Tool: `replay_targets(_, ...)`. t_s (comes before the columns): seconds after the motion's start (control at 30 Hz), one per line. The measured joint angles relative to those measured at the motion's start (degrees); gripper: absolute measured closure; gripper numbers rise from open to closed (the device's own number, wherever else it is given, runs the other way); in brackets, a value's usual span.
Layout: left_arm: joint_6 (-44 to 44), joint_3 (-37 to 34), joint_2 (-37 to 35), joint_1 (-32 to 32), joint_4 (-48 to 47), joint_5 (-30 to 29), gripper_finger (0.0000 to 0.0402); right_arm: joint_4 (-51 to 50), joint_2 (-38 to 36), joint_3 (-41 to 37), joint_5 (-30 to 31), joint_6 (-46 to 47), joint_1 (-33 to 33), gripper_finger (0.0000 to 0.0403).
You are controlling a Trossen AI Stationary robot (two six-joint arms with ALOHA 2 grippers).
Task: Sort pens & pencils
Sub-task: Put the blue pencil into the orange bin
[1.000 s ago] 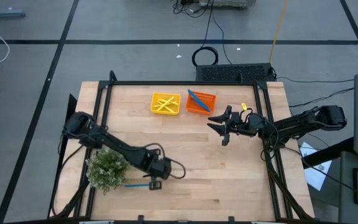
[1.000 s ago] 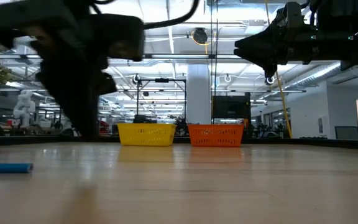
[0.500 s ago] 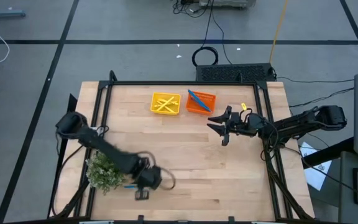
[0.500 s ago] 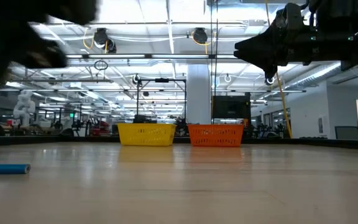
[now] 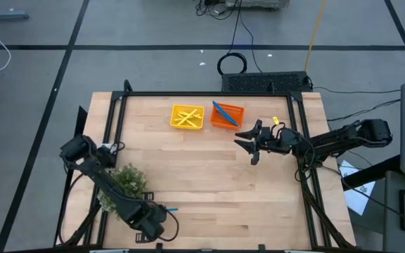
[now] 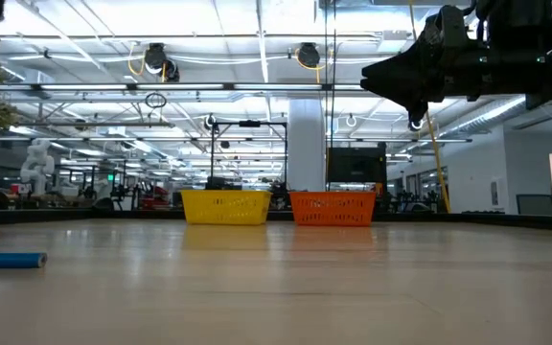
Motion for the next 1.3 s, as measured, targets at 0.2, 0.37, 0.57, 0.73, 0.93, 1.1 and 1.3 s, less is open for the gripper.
replay_targets(0.2,2.3,0.0,0.4,0.0,-6.3,-0.2,0.025,-0.3,0.0,0.0,0.0,0.0,0.0,0.0282)
replay_targets(0.37,-1.8,-0.4,0.4,0.8,-8.9,1.0,0.0249,-0.4,0.0,0.0,0.0,0.0,0.0,0.0282)
replay_targets(0.57,-0.8,-1.4,0.4,2.1,-6.2,2.4,0.0248,-0.4,0.0,0.0,0.1,0.0,0.0,0.0282)
replay_targets(0.73,0.9,-1.5,0.4,2.8,-5.4,1.6,0.0247,-0.5,0.0,0.0,0.1,0.0,0.0,0.0282)
replay_targets(0.93,1.4,-4.7,0.4,4.1,-0.1,2.5,0.0247,-0.7,0.0,0.0,0.1,0.0,0.0,0.0282)
replay_targets(1.1,1.2,-7.2,0.4,5.9,0.6,2.2,0.0247,-0.7,0.0,0.0,0.1,0.0,0.0,0.0282)
replay_targets(1.3,3.0,-7.9,0.4,7.1,1.7,1.8,0.0268,-0.7,0.0,0.0,0.1,0.0,0.0,0.0282)
